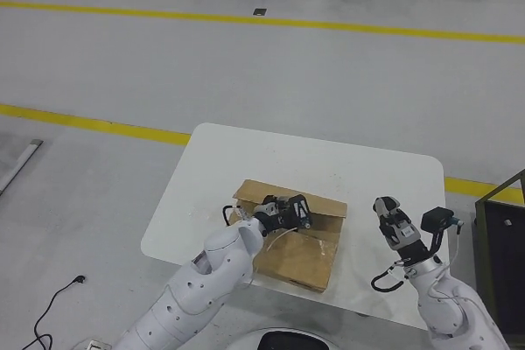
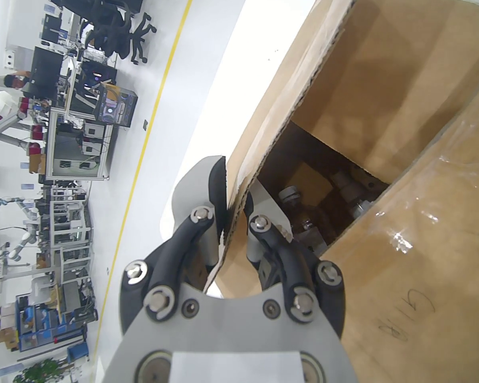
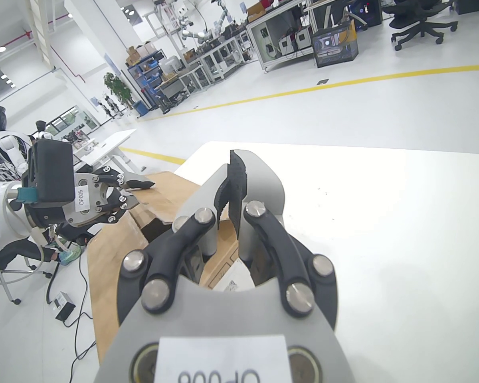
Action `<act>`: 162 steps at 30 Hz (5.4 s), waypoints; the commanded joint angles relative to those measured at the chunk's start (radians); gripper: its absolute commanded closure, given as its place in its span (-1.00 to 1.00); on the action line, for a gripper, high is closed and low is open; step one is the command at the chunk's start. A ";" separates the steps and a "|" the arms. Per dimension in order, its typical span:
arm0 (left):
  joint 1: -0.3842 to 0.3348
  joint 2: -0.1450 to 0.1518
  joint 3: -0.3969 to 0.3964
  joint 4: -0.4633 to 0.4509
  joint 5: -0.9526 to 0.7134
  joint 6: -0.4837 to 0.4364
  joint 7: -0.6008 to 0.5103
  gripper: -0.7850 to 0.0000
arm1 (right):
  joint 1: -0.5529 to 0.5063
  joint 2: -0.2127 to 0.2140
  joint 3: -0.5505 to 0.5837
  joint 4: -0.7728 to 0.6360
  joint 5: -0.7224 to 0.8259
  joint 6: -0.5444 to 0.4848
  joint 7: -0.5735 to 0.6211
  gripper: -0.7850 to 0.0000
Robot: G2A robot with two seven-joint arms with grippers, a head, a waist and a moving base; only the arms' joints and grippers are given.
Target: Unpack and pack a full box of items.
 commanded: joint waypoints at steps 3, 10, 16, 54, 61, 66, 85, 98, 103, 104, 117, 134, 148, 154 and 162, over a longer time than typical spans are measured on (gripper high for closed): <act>0.008 -0.002 -0.016 -0.015 -0.011 0.003 -0.027 0.14 | -0.018 0.000 0.019 -0.020 0.005 0.006 -0.003 1.00; -0.080 -0.032 0.003 0.050 -0.006 0.096 -0.017 -1.00 | -0.034 -0.001 0.039 -0.037 0.015 0.009 -0.018 1.00; -0.189 -0.073 0.037 0.184 0.000 0.215 -0.004 -1.00 | -0.025 -0.002 0.044 -0.043 0.018 0.017 -0.016 1.00; -0.032 -0.057 -0.232 0.041 -0.070 -0.130 0.019 -1.00 | 0.635 -0.075 -0.370 0.565 0.047 0.003 0.263 1.00; 0.063 -0.017 -0.341 -0.134 -0.172 -0.471 0.000 -1.00 | 0.485 -0.030 -0.236 0.400 0.054 -0.199 0.293 1.00; 0.115 0.002 -0.396 -0.190 -0.204 -0.546 0.014 -1.00 | 0.349 0.004 -0.142 0.268 0.079 -0.322 0.414 1.00; 0.185 0.019 -0.447 -0.236 -0.211 -0.529 0.016 -1.00 | 0.203 0.037 -0.098 0.151 0.186 -0.345 0.653 -1.00; 0.185 0.019 -0.447 -0.236 -0.211 -0.529 0.016 -1.00 | 0.204 0.060 -0.119 0.206 0.462 -0.348 0.846 -1.00; 0.185 0.019 -0.447 -0.236 -0.211 -0.529 0.016 -1.00 | 0.205 0.068 -0.126 0.200 0.476 -0.349 0.865 -0.40; 0.185 0.019 -0.447 -0.236 -0.211 -0.529 0.016 -1.00 | 0.206 0.069 -0.129 0.199 0.473 -0.351 0.870 -0.41; 0.185 0.019 -0.447 -0.236 -0.211 -0.529 0.016 -1.00 | 0.203 0.086 -0.145 0.190 0.521 -0.370 0.878 -0.45; 0.185 0.019 -0.447 -0.236 -0.211 -0.529 0.016 -1.00 | 0.226 0.101 -0.235 0.227 0.630 -0.399 0.954 0.30; 0.185 0.019 -0.447 -0.236 -0.211 -0.529 0.016 -1.00 | 0.263 0.114 -0.316 0.238 0.705 -0.390 1.047 0.21; 0.185 0.019 -0.447 -0.236 -0.211 -0.529 0.016 -1.00 | 0.298 0.108 -0.375 0.232 0.598 -0.356 1.011 1.00; 0.195 0.022 -0.460 -0.265 -0.216 -0.488 0.038 -1.00 | 0.321 0.112 -0.336 0.179 0.379 -0.378 0.851 1.00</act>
